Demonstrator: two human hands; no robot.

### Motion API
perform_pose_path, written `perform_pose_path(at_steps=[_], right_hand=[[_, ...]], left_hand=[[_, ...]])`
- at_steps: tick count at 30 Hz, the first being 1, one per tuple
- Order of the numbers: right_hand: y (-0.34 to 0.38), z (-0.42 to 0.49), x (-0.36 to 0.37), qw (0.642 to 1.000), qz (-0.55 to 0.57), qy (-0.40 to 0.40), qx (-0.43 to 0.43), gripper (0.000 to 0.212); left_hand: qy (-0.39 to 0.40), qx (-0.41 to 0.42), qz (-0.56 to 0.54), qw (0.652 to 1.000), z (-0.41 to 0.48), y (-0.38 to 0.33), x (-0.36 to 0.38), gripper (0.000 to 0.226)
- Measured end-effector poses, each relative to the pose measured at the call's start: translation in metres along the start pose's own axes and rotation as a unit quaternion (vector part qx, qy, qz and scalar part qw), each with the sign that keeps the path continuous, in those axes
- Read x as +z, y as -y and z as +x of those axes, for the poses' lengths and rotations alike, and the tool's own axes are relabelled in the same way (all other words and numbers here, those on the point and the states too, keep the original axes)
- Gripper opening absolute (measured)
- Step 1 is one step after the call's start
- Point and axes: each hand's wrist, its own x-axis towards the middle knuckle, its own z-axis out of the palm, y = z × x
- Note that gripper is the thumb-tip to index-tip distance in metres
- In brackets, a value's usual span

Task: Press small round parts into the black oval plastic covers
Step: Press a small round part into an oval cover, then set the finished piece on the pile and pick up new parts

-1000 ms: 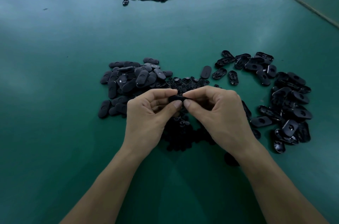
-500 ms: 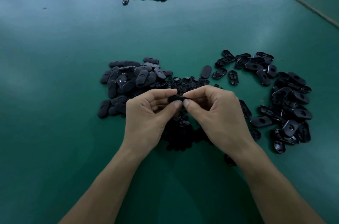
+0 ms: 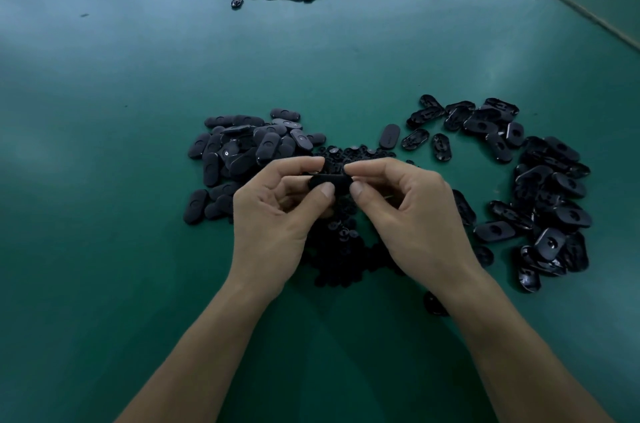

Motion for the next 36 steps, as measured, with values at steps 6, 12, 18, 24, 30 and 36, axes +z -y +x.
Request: perform_pose_path(at_steps=[6,12,18,24,30,36], right_hand=[[-0.005,0.021,-0.025,0.981,-0.170,-0.083,0.033,0.023],[-0.020,0.048,-0.047,0.933,-0.332,-0.062,0.127,0.042],[-0.023,0.053,-0.051,0.915,-0.379,-0.069,0.121,0.026],[-0.022,0.053,-0.055,0.930,-0.332,-0.127,0.092,0.027],[-0.003,0.037,-0.035,0.993,-0.092,-0.075,-0.007,0.021],[-0.001,0.023,-0.004,0.997,0.026,0.047,-0.052,0.016]], left_hand=[[-0.055,-0.006,-0.053,0.997,0.003,0.003,0.000,0.027],[-0.099,-0.034,-0.059,0.993,0.005,0.001,0.000,0.061],[-0.104,-0.031,-0.047,0.993,0.006,0.001,0.000,0.090],[-0.076,0.002,-0.017,0.997,0.004,0.004,-0.003,0.085],[-0.040,0.012,-0.001,0.999,0.002,0.004,-0.002,0.043],[0.008,0.012,0.000,1.000,-0.001,-0.002,0.001,0.024]])
